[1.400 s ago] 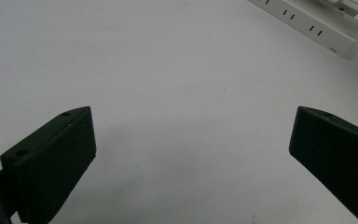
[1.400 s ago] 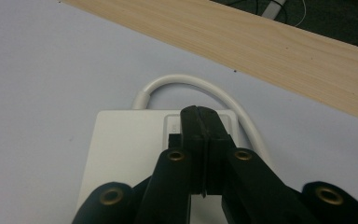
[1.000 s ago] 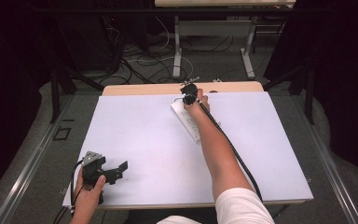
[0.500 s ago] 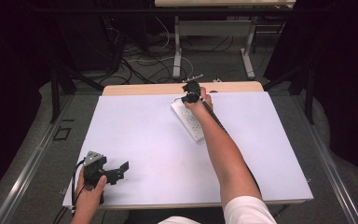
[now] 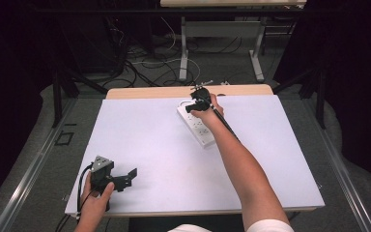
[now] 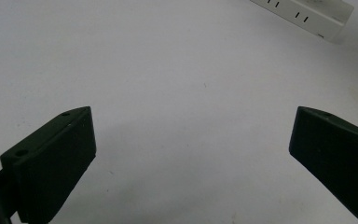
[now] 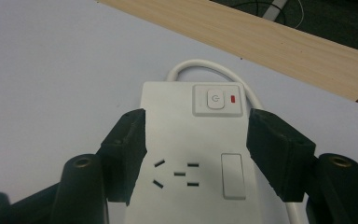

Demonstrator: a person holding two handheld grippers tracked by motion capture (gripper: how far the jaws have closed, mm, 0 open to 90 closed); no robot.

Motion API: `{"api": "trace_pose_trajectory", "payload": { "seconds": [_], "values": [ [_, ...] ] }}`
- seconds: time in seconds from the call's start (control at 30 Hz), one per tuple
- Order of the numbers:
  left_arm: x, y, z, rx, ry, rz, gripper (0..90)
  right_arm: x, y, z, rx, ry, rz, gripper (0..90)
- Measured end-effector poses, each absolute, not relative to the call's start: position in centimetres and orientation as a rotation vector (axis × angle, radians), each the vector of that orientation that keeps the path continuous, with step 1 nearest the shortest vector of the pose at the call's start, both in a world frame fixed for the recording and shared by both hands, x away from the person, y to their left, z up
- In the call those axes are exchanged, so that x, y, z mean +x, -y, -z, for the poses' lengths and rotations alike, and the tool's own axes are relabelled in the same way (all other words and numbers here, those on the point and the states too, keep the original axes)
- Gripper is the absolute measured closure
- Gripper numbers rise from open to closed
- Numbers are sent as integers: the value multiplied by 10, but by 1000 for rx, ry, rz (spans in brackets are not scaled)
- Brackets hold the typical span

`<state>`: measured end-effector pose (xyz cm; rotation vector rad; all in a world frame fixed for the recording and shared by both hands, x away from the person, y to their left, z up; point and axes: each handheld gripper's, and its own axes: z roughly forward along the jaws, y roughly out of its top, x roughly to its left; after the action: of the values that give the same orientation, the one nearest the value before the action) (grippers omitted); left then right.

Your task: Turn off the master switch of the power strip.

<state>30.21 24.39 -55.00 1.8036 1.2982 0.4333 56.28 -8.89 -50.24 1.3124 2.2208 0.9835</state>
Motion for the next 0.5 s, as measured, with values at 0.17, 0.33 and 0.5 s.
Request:
{"api": "trace_pose_trajectory", "payload": {
  "seconds": [0.17, 0.33, 0.5],
  "values": [
    [301, -244, 550, 1804, -1294, -427, 5, 553, 95, 501, 1300, -2220, -977, 334],
    [302, -244, 550, 1807, -1294, -426, 5, 548, 105, 500, 1315, -2240, -979, 267],
    [303, -244, 552, 1808, -1297, -420, 5, 548, 111, 499, 1326, -2287, -924, 144]
  ]
}}
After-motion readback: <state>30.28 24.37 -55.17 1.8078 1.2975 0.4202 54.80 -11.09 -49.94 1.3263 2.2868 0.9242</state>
